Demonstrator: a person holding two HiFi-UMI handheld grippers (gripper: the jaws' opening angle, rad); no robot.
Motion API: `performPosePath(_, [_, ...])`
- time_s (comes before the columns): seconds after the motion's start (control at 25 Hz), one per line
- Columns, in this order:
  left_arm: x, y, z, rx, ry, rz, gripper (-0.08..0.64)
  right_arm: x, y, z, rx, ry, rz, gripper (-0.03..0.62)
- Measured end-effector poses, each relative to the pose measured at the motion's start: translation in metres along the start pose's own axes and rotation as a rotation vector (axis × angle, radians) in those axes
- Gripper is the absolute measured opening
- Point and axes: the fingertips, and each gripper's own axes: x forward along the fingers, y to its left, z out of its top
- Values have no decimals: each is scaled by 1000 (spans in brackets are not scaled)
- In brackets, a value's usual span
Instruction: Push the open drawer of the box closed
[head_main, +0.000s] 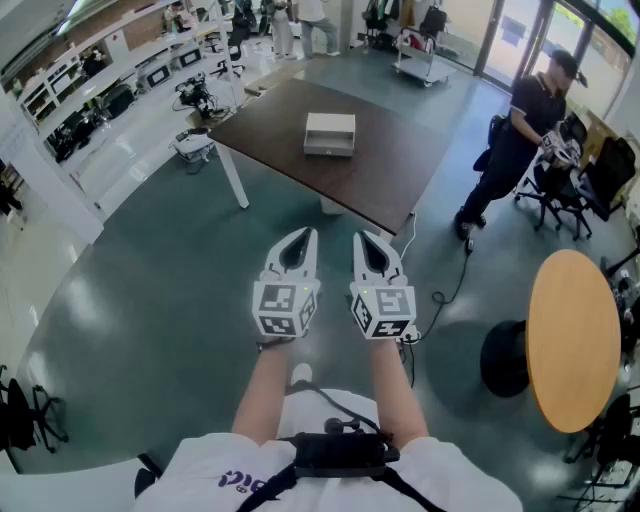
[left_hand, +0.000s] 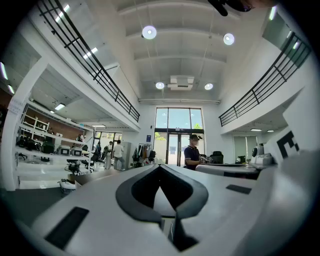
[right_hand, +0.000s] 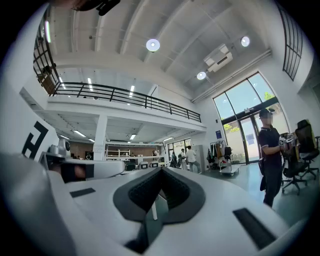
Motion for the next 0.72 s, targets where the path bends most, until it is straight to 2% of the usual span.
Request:
performPosePath(0.2, [31,-57,-47,23,70,-3,9,-14,-63,-17,79,22,-16,5])
performPosePath(0.32, [30,-69,-57,10,83,11,9,-23,-76,-36,108,83,-4,5])
performPosePath(0.48, [31,-61,-34,46,-17,0,9,-19,-65,-34,82,94,24,5])
performPosePath(0.6, [39,-42,-29,53,-26,15,9,-6,-57,-20,62,73,23,5])
performPosePath(0.72, [38,-17,-25,29,-35,14,9,13,-41,-4,124,5,59,5])
